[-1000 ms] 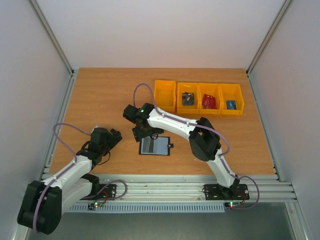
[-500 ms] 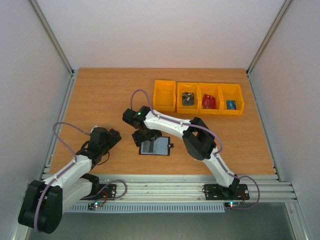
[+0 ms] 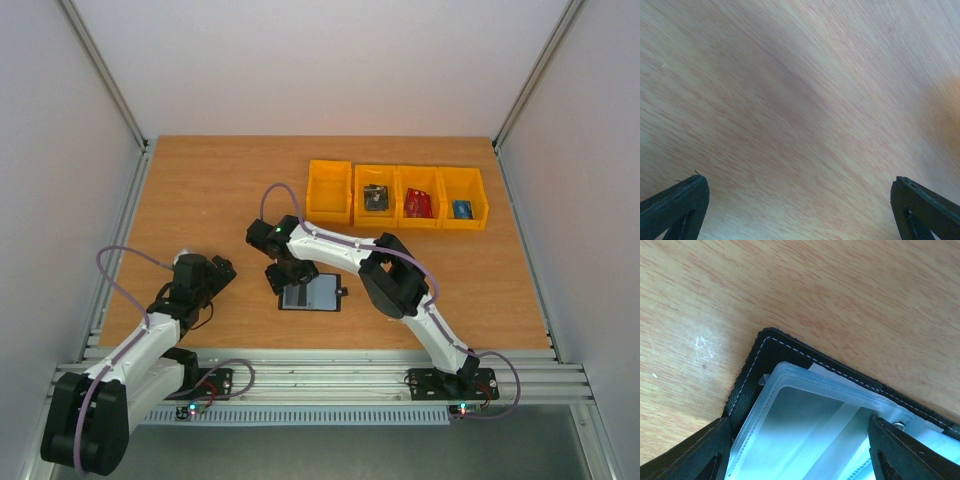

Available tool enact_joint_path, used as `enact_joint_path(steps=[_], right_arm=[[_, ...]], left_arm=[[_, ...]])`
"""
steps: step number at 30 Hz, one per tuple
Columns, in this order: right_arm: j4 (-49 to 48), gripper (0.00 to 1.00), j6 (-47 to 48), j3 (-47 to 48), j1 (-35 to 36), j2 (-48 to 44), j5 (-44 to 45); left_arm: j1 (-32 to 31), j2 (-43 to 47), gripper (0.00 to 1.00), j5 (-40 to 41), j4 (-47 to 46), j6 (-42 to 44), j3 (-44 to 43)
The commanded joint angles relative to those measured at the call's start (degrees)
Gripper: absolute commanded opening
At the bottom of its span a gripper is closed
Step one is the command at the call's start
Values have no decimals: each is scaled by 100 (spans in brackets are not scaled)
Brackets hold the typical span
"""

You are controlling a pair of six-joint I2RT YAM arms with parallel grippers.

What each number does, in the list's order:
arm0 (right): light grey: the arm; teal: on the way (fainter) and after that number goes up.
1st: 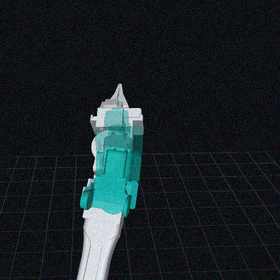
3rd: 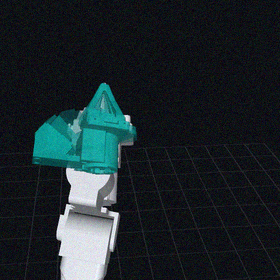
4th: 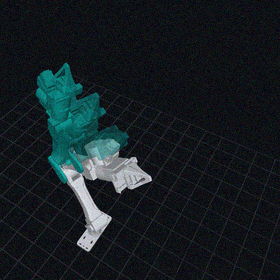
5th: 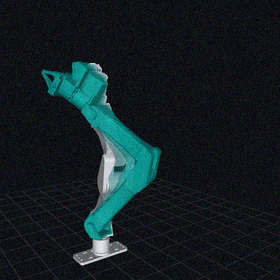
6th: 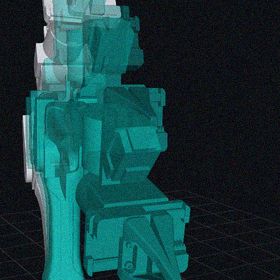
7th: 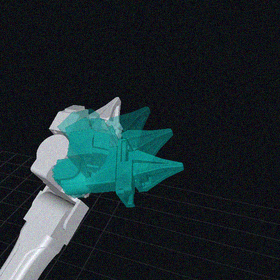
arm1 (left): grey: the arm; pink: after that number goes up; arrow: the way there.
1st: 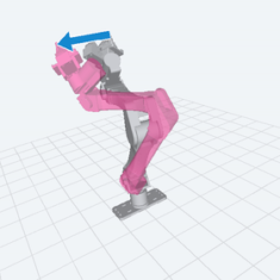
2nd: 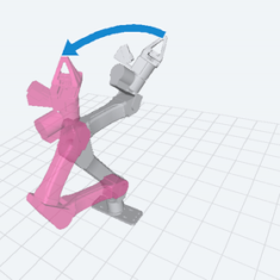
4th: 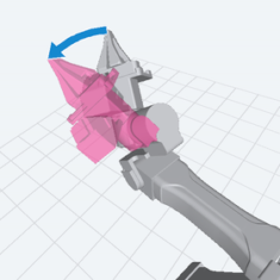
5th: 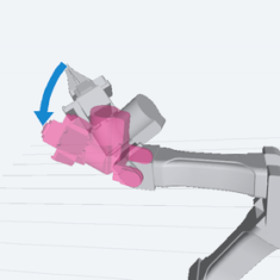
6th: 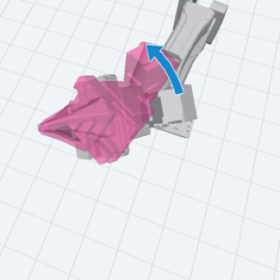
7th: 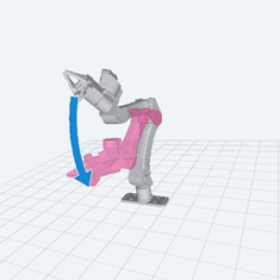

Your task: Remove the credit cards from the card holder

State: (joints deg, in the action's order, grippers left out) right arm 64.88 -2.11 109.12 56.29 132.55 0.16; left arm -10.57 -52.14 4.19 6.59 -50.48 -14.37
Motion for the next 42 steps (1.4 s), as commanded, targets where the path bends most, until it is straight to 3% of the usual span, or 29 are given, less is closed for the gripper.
enact_joint_path(steps=[1, 6, 11, 19, 27, 34, 42], right_arm=[[-58, 74, -201, -113, -4, -550, -67], [-21, 79, -466, -459, 71, -1024, 299], [-237, 90, -709, -958, 75, -1032, 55], [-434, 87, -635, -950, 57, -416, -407], [-294, 64, -535, -1019, 5, -132, -211], [-495, 54, -588, -1166, -20, -305, -305], [-1054, 39, -605, -1608, -155, -675, -669]], left_arm=[[20, 45, 99, -15, -218, 47, 39], [-13, 78, 99, -29, -243, 17, 56], [-72, 114, 99, -60, -321, 3, 66], [-88, 39, 99, -54, -360, -27, 83], [-137, -48, 99, -85, -426, -35, 84], [-143, 38, 99, -76, -332, 64, 58], [-190, 122, 99, -848, -830, 14, 6]])
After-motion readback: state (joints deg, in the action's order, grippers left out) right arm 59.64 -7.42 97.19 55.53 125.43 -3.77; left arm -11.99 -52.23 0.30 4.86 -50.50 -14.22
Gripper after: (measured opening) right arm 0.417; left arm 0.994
